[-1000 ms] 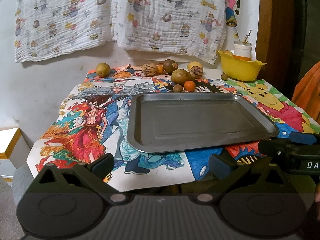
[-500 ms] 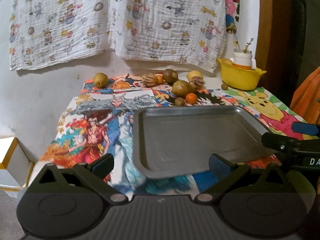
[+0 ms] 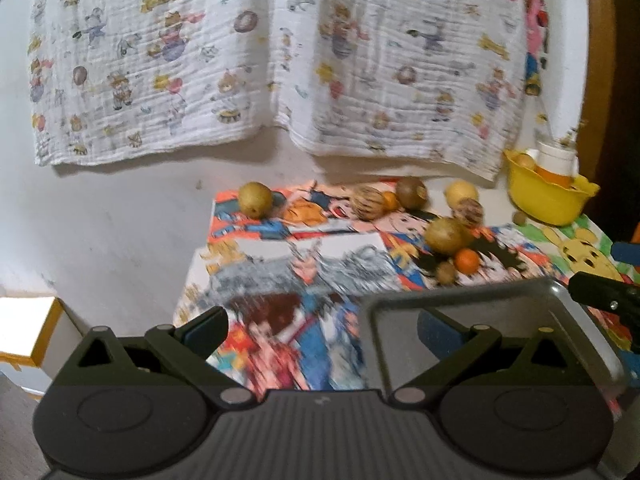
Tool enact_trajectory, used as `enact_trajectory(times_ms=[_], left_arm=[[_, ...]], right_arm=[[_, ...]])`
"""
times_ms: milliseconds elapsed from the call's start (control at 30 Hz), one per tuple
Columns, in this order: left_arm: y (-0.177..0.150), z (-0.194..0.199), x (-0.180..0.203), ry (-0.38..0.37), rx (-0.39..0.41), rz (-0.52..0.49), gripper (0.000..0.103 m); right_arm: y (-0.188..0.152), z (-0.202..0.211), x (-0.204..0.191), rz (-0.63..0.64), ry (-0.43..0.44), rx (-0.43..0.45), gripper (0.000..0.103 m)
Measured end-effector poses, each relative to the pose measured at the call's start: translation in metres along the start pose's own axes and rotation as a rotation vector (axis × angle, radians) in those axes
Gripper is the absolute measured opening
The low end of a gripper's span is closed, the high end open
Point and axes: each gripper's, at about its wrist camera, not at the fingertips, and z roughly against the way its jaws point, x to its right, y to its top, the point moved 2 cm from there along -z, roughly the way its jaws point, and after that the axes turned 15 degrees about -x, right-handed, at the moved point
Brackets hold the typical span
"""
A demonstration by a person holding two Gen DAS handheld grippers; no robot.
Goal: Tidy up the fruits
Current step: 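Reach the left tool to the yellow pear while the right tool reaches the striped melon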
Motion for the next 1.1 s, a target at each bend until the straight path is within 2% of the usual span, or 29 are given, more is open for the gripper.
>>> enact_trajectory(times_ms=[333,467,600,733,900,1100], left_arm=[[0.069,-0.043,-0.043,0.029,-0.003,0.021,0.103],[0.092,-0.066,-0.056,0.025,0.008,0.030,0.103],[0.112,-0.096,-0.060,0.015,-0.001,0.013,0.103],[0.127,-0.125,-0.061,-0.010,-0.003,-0.006,0.103],[0.144,-0.164,-0.065,-0.020,-0.023,-0.011,0.103],[0.157,-0.198,-0.074,-0.021,-0.042,-0.004,0.103]], right_arm=[[0.096,-0.063,-0.017,0.222,0.119,-0.030,0.103],[0.121,-0.093,-0.022,0.318,0.182,-0.036,0.103],[0.135,-0.124,-0.032,0.484,0.217,-0.023,0.103],[0.145,-0.159,-0.037,0.585,0.185,-0.033,0.102],[0.149,-0.208,-0.027,0.594,0.135,-0.083,0.102],[0.147,-0.253,-0.022,0.614,0.099,-0.150,0.095]])
